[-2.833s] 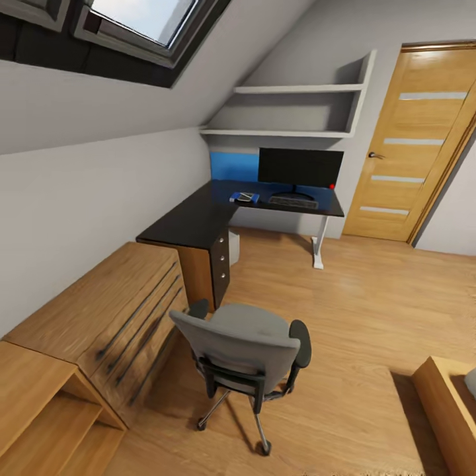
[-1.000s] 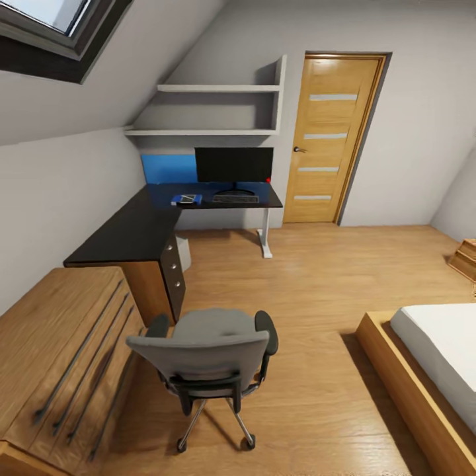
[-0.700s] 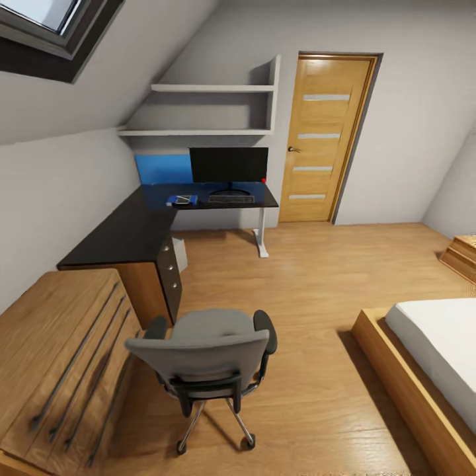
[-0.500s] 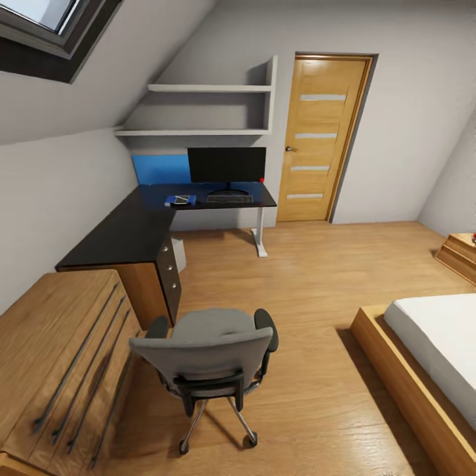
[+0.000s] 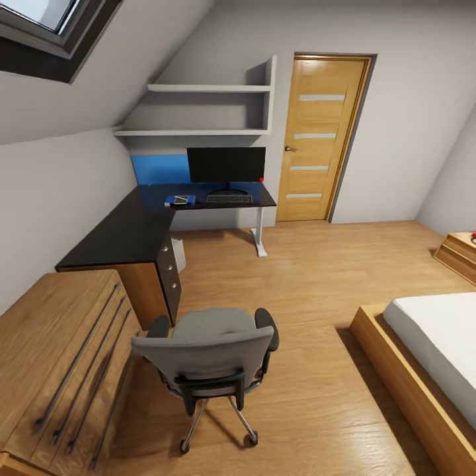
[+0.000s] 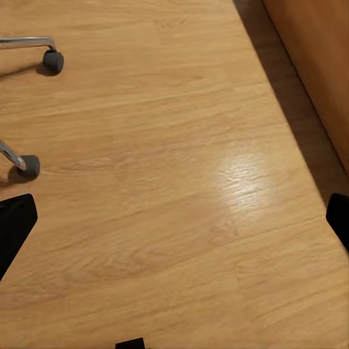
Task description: In the bedroom, organize the workspace by keeping the computer under the desk, ensuring the monitor is on the desk, placing the keyboard on the desk next to the monitor, placing the mouse on the desk next to the keyboard, moving the folder from the swivel chair onto the desk next to the mouse, stacking the notebook on top of the folder with the pen on top of the notebook, and positioning the swivel chair next to the desk.
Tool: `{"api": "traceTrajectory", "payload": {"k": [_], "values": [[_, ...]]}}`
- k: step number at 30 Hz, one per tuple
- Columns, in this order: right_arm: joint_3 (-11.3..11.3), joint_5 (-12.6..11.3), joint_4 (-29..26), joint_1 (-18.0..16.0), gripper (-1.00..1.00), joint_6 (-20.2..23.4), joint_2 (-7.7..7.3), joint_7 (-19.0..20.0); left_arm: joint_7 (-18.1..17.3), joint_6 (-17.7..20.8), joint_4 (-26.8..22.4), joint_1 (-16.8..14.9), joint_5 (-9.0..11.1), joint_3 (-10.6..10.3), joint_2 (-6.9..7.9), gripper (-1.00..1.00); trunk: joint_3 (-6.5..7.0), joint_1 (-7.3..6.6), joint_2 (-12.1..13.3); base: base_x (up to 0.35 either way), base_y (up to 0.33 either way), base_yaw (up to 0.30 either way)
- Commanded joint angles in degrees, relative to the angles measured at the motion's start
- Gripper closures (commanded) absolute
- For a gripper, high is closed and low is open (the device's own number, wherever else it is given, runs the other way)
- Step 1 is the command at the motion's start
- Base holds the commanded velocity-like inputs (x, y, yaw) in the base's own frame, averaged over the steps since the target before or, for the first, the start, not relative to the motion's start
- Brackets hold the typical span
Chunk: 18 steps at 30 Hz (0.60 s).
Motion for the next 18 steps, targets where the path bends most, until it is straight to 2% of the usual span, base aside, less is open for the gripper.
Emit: {"api": "traceTrajectory", "payload": {"k": [1, 5, 12, 18], "values": [[0.48, -0.17, 0.10, -0.06, -1.00, -0.13, 0.03, -0.34, -0.34, 0.00, -0.11, 0.03, 0.59, 0.06, -0.02, -1.00, -0.07, 0.02, -0.07, -0.001, 0.002, -0.001], [0.48, -0.17, 0.10, -0.06, -1.00, -0.12, 0.03, -0.34, -0.34, 0.00, -0.13, 0.03, 0.59, 0.06, -0.02, -1.00, -0.07, 0.02, -0.07, -0.074, 0.001, -0.001], [0.50, -0.13, 0.10, -0.06, -1.00, -0.12, 0.03, -0.34, -0.34, 0.00, -0.12, 0.03, 0.58, 0.06, -0.02, -1.00, -0.07, 0.02, -0.07, -0.215, 0.038, 0.000], [0.51, -0.09, 0.10, -0.06, -1.00, -0.12, 0.03, -0.34, -0.34, 0.00, -0.09, 0.03, 0.59, 0.06, -0.02, -1.00, -0.07, 0.02, -0.07, -0.081, 0.029, 0.000]]}}
